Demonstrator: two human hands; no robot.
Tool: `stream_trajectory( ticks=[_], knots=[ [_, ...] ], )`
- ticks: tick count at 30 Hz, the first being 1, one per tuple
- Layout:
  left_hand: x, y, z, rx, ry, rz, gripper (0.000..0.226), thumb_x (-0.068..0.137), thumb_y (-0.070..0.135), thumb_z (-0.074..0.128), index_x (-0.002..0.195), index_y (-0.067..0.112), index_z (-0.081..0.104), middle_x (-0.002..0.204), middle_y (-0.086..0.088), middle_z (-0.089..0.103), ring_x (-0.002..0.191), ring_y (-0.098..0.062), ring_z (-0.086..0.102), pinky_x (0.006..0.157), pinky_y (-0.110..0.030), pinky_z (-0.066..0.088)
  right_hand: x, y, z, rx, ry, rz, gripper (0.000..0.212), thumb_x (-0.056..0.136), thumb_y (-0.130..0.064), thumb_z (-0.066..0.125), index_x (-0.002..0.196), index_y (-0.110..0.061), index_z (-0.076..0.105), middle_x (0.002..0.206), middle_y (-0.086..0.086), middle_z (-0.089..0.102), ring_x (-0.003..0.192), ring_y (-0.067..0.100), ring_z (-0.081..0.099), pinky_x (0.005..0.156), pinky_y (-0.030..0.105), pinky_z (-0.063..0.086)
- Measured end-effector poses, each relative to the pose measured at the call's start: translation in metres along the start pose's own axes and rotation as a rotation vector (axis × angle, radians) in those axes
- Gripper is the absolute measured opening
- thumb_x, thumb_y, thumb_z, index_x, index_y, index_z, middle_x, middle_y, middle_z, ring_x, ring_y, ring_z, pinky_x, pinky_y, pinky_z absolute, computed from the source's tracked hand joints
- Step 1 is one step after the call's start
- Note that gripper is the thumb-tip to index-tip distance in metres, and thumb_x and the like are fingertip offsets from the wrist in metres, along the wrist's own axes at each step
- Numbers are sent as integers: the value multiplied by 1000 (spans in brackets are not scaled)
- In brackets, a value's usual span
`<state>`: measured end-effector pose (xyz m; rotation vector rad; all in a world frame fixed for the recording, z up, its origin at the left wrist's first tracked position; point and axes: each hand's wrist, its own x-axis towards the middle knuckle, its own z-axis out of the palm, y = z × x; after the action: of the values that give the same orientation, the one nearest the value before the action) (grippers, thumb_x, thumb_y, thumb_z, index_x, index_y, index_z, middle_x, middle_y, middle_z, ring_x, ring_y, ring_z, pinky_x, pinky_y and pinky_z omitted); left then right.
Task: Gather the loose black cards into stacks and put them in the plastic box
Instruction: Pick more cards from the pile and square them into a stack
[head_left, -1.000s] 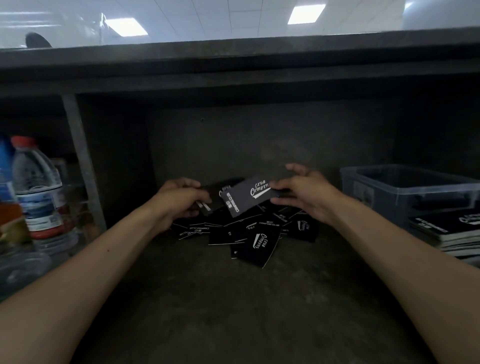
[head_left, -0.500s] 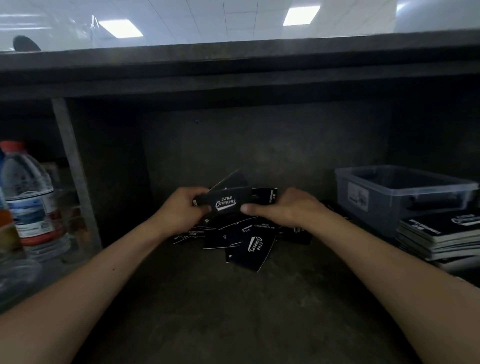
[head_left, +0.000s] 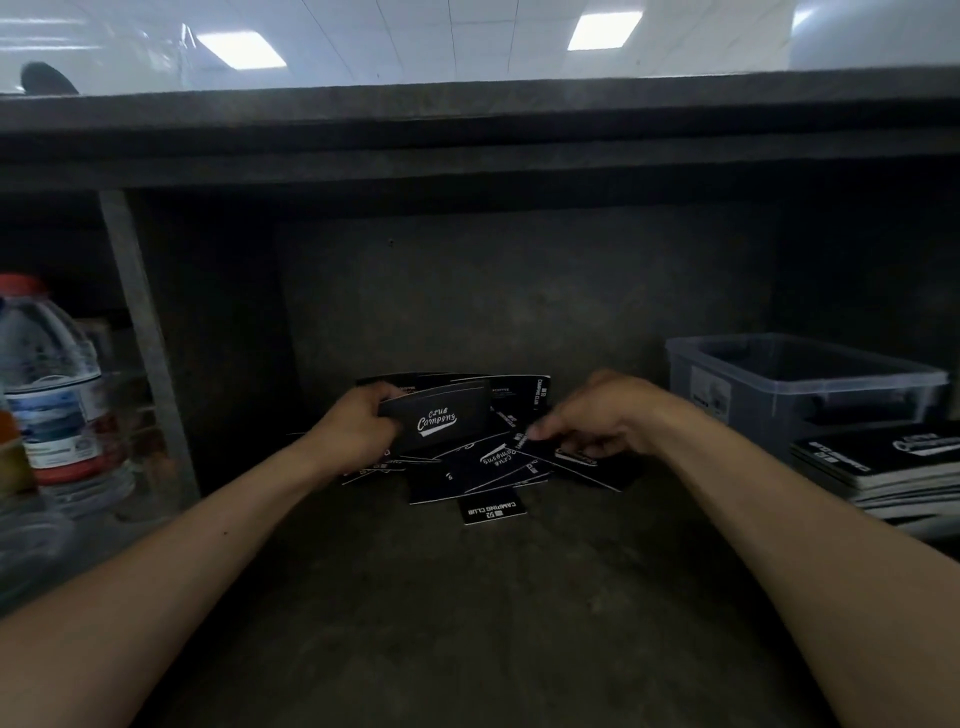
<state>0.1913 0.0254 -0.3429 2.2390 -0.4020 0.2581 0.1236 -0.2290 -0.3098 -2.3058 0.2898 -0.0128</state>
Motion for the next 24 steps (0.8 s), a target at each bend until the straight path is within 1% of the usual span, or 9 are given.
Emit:
stream_trajectory(
  ticks=[2,4,5,7,12,16,19,21,24],
  knots=[
    [1,-2,0,13,-2,-9,27,90,-5,56,100,18,67,86,0,68,70,-8,60,57,-20,45,-1,2,3,-238,-35,8,68,60,-50,90,108,-12,60,98,0,67,83,15,64,67,28,51],
    [2,-3,0,31,-9,-5,27,90,-3,58,94,22,66,86,1,68,71,-7,60,59,-20,45,0,1,11,-492,-64,15,94,54,-57,91,128,-12,54,114,5,63,94,21,62,79,32,53],
    [3,-3,0,41,-16,-5,26,91,-3,58,94,22,65,87,2,68,73,-7,60,60,-20,45,3,2,11,-514,-55,16,97,54,-56,91,131,-11,52,113,6,63,93,22,61,79,33,53],
    [3,-4,1,47,-31,-6,26,93,-1,58,102,21,65,92,1,67,76,-8,60,62,-21,45,8,2,5,-485,-9,5,91,57,-56,89,129,-11,56,109,4,63,94,23,61,78,32,52],
    [0,-2,4,-29,-72,39,43,96,-5,52,126,25,61,107,-2,67,69,-8,59,51,-12,47,15,8,-8,-730,-67,52,77,71,-53,81,134,-15,59,136,3,58,119,24,57,93,35,49],
    [-1,-1,5,-89,-59,15,40,100,-2,46,126,24,62,111,-4,66,79,-12,60,57,-20,49,14,8,-17,-569,31,-9,74,67,-35,90,131,-12,61,131,7,61,116,26,60,94,34,52],
    [1,-1,7,-144,-17,-22,36,101,-2,43,123,19,63,106,-7,65,84,-16,58,62,-26,48,17,11,-19,-9,119,-195,33,70,1,82,97,-15,72,103,8,71,100,24,67,76,31,56],
    [1,0,8,-166,-8,-51,33,102,-1,43,117,18,65,100,-6,65,83,-16,59,65,-28,48,16,8,-14,319,114,-275,32,71,12,76,85,-16,71,89,5,73,87,21,70,68,29,57],
    [0,6,9,-222,-42,-68,29,101,9,45,97,25,69,96,-1,71,86,-17,63,66,-29,48,23,10,-1,490,88,-339,31,71,12,76,85,-15,72,83,3,76,76,16,72,64,26,58]
  ],
)
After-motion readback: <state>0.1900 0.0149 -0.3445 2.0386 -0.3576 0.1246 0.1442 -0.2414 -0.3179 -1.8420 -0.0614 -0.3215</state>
